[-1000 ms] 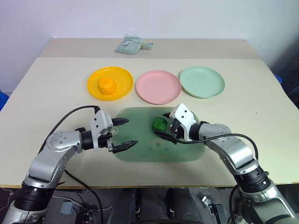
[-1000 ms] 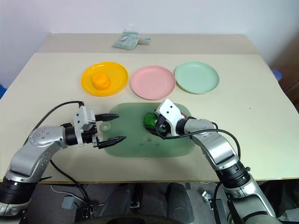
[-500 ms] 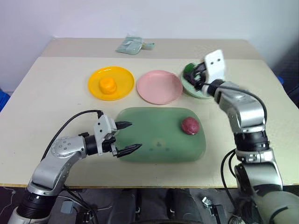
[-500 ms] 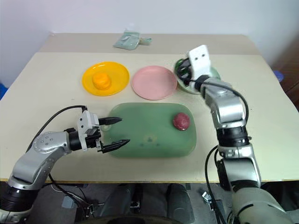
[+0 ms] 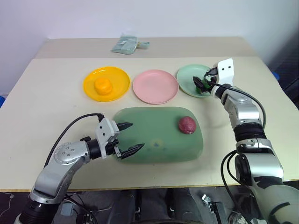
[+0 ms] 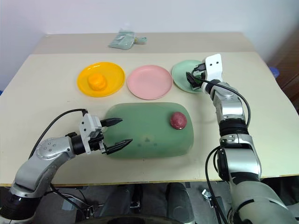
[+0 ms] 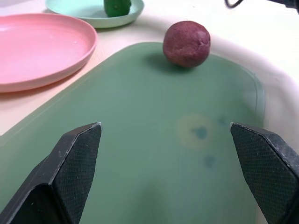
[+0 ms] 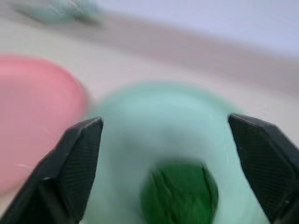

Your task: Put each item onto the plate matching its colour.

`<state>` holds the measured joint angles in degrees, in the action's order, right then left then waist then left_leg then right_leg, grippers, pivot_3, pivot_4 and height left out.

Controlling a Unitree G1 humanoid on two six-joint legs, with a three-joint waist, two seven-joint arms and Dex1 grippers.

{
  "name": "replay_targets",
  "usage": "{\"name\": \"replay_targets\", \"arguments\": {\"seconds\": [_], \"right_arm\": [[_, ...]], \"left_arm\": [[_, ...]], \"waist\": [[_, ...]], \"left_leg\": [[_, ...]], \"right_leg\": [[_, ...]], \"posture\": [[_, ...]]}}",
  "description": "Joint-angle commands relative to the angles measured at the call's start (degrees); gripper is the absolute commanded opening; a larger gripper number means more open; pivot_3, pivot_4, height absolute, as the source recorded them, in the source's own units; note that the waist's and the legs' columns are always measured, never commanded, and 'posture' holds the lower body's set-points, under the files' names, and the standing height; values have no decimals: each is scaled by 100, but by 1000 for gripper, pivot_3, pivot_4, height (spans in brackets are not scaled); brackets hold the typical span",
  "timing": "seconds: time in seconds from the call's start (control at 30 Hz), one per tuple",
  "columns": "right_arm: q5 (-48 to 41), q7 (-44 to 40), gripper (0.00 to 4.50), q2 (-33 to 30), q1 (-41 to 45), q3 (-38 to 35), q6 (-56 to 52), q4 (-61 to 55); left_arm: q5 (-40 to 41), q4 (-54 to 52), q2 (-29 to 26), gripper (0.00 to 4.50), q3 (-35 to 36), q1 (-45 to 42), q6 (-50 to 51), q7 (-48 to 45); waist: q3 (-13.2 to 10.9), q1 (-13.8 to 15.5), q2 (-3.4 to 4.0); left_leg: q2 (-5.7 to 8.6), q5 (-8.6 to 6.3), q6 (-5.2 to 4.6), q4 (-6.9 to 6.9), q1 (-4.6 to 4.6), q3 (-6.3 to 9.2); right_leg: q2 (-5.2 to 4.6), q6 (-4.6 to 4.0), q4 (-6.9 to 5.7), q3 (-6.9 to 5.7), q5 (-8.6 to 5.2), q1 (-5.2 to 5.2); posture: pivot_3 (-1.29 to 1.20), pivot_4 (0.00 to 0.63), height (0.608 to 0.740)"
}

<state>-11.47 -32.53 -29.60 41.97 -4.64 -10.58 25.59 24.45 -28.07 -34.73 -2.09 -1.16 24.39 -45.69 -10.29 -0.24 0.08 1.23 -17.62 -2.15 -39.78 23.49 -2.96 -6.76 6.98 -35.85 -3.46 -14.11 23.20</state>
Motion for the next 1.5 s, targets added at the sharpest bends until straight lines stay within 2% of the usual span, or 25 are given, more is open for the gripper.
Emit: {"name": "replay_targets", "arguments": {"seconds": [0.03, 0.17, 0.37, 0.47, 0.53, 0.57, 0.73, 0.87, 1.0, 1.03, 1.17, 1.33, 1.5], "right_arm": [[-573, -1004, 4459, -301, -557, -23, -300, -1323], [-1581, -2468, 4459, -1332, -2098, -49, -1615, -3095], [-1296, -2533, 4459, -1503, -2527, 384, -1864, -3390], [-1151, -2363, 3602, -1313, -2400, 524, -1845, -3294], [-1172, -2289, 2653, -1153, -2271, 540, -1801, -3322], [-1185, -2213, 2374, -1016, -2161, 544, -1757, -3325], [-602, -1280, 2374, 13, -1250, 858, -1318, -2769], [165, 447, 2374, 1301, 112, 917, -1137, -1006], [610, 1020, 2374, 1790, 954, 950, -601, 577], [633, 1064, 2775, 1871, 1104, 916, -463, 899], [620, 887, 4444, 1950, 1328, 834, 96, 1405], [625, 121, 4444, 1506, 951, 911, 752, 838], [-288, -1464, 4444, 281, -89, 339, 329, -636]], "left_arm": [[80, -209, 18, 4500, 26, -15, -9, 31], [101, -70, -22, 4500, 2, -134, -26, -101], [88, 34, -7, 4500, -45, -257, -24, -182], [79, 29, -3, 4500, -33, -268, -11, -187], [85, 11, -23, 4500, 29, -224, -16, -171], [73, 7, -31, 4500, 85, -183, -39, -144], [-37, 161, 120, 4500, 534, -80, -199, 308], [-28, 232, 202, 4500, 1049, 165, -228, 689], [-36, 59, 179, 4500, 1219, 479, -268, 773], [-30, -2, 194, 4500, 1253, 550, -266, 816], [-21, -201, 261, 4500, 1330, 750, -260, 1004], [-68, -317, 334, 4500, 1386, 910, -281, 1201], [-116, 80, 302, 4500, 2091, 1166, -531, 1375]], "waist": [[0, 11, 0], [-1, 91, 7], [1, 46, 10], [1, 62, 10], [1, 83, 9], [1, 90, 9], [1, 49, 9], [1, -64, 10], [1, -34, 9], [1, -37, 9], [0, -65, 10], [-3, -79, 15], [-2, -17, 13]], "left_leg": [[1, -1, -1, -1, 0, -2], [0, -3, -4, -12, -1, -1], [-5, -4, -5, -19, -10, -6], [-5, -4, -4, -17, -7, -5], [-3, -4, -4, -18, -6, -6], [-4, -4, -4, -19, -6, -6], [-4, -3, 0, -17, -6, -5], [-3, 3, 9, -11, -4, -7], [6, 4, 10, 5, -1, 1], [9, 3, 9, 6, 0, 3], [13, 3, 8, 8, 0, 2], [8, 4, 10, 11, 0, -4], [9, 3, 8, 10, 0, -2]], "right_leg": [[-1, 0, 2, 1, 0, -1], [-3, 0, 4, 3, 0, 0], [-6, -1, 9, 9, 1, -3], [-6, -3, 9, 14, 1, 2], [-9, -3, 10, 15, 1, 2], [-8, -2, 11, 14, 1, 1], [-8, -3, 10, 15, 1, 5], [-4, -3, -2, 12, 0, 17], [-4, -6, -21, 7, -1, 22], [-5, -6, -19, 7, -1, 21], [-6, -6, -15, 6, -1, 17], [-2, -6, -16, 6, -1, 22], [-4, -5, -10, 6, -1, 15]], "posture": [[0, 150, 740], [0, 150, 740], [0, 150, 740], [0, 150, 740], [0, 150, 740], [0, 150, 740], [0, 150, 740], [0, 150, 740], [0, 150, 740], [0, 150, 740], [0, 150, 740], [0, 150, 740], [0, 150, 740]]}}
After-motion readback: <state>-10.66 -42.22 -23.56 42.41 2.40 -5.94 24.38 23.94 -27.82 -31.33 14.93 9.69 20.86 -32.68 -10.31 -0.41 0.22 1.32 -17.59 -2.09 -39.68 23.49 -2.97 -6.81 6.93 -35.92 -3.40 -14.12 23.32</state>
